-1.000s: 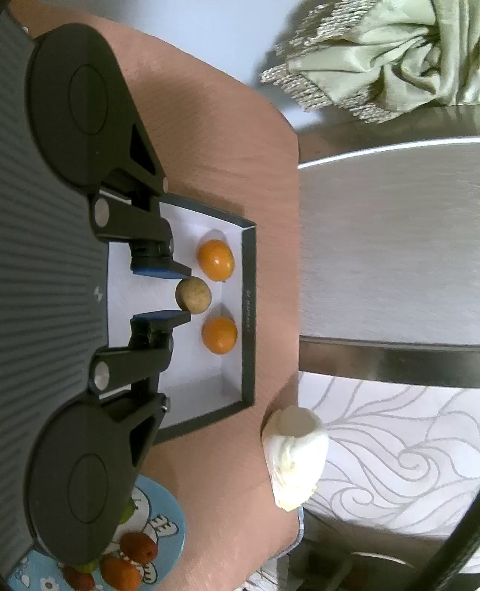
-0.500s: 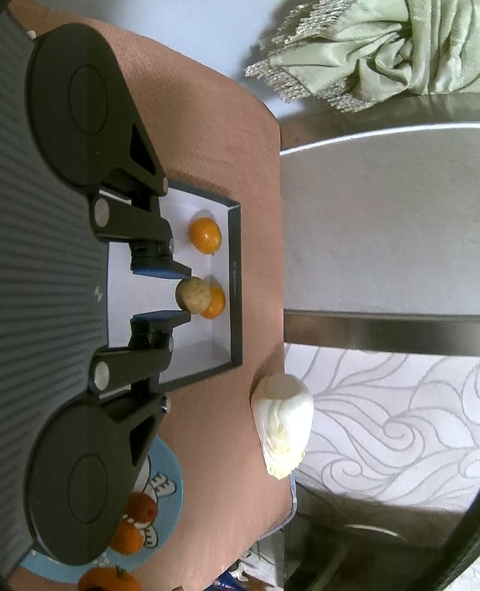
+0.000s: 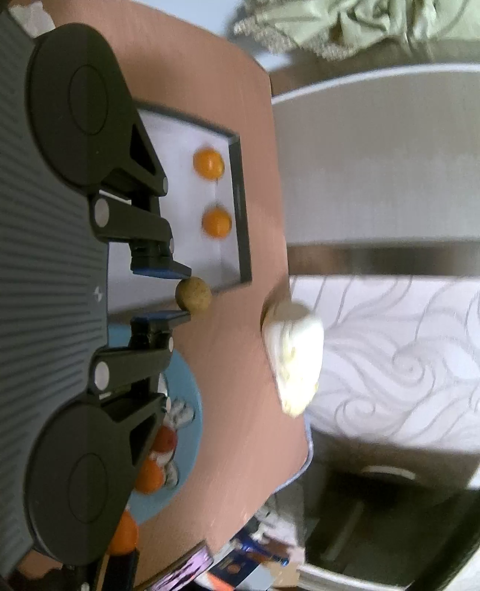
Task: Organize fruits
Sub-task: 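Carry the brown fruit and orange tomato with both grippers over the blue plate, then lower the brown fruit onto the blue plate and open the left gripper, then lower the orange tomato onto the blue plate and open the right gripper, then move the right gripper to the tray and grasp an orange tangerine, then grasp the last orange tangerine with the left gripper while the right gripper holds its tangerine, then carry both tangerines with both grippers over the blue plate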
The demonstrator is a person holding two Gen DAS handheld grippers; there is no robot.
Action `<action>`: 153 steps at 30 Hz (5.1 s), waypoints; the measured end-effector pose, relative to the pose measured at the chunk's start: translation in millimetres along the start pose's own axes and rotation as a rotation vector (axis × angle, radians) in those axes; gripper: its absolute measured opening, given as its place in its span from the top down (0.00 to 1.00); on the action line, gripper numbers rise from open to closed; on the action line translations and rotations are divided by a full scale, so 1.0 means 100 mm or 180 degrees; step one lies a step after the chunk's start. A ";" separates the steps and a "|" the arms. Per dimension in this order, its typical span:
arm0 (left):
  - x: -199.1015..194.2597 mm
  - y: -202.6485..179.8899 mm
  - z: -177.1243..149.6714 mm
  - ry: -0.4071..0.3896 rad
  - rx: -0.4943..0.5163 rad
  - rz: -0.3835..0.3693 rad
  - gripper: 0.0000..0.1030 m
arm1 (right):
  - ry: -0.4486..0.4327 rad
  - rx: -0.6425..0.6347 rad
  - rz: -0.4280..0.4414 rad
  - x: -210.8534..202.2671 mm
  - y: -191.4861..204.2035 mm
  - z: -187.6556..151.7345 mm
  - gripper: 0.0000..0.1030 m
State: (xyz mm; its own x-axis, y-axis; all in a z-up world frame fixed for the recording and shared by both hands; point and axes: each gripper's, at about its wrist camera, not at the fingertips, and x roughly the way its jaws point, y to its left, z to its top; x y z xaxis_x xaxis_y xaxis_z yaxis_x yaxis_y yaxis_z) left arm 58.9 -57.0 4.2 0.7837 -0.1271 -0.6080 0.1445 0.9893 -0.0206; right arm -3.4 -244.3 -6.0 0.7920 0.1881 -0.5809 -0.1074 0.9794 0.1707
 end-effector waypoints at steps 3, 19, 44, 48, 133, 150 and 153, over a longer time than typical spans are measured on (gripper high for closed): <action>0.04 -0.23 -0.05 0.0045 0.0124 -0.0162 0.79 | 0.0037 0.0033 -0.0086 -0.03 -0.08 -0.05 0.62; 0.10 -0.74 -0.41 0.0300 0.0548 -0.0675 0.79 | 0.0050 0.0155 -0.0363 0.01 -0.34 -0.06 0.61; -0.17 -0.70 -0.52 0.0157 0.0703 -0.1026 0.52 | 0.0200 -0.0133 -0.0233 0.54 -0.18 0.12 0.60; -0.21 -0.62 -0.50 0.0092 0.0656 -0.0973 0.50 | 0.0188 -0.0135 -0.0215 0.56 -0.15 0.12 0.60; 1.29 1.12 0.20 0.0418 -0.0243 0.0827 0.59 | -0.0071 -0.0435 0.0238 0.40 0.58 0.63 0.68; 0.68 0.91 0.18 0.0253 -0.0295 0.0632 0.59 | 0.0011 -0.0338 0.0107 0.15 0.42 0.35 0.68; 0.55 0.77 0.20 0.0220 -0.0262 0.0528 0.59 | 0.0029 -0.0328 0.0106 0.12 0.37 0.30 0.68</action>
State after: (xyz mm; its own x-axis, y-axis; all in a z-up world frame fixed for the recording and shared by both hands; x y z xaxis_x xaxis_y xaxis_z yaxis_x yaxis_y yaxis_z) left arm 124.7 10.6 -15.0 0.7488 0.0404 -0.6615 -0.0351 0.9992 0.0213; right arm 20.2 -207.6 16.9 0.7815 0.2209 -0.5835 -0.1953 0.9748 0.1075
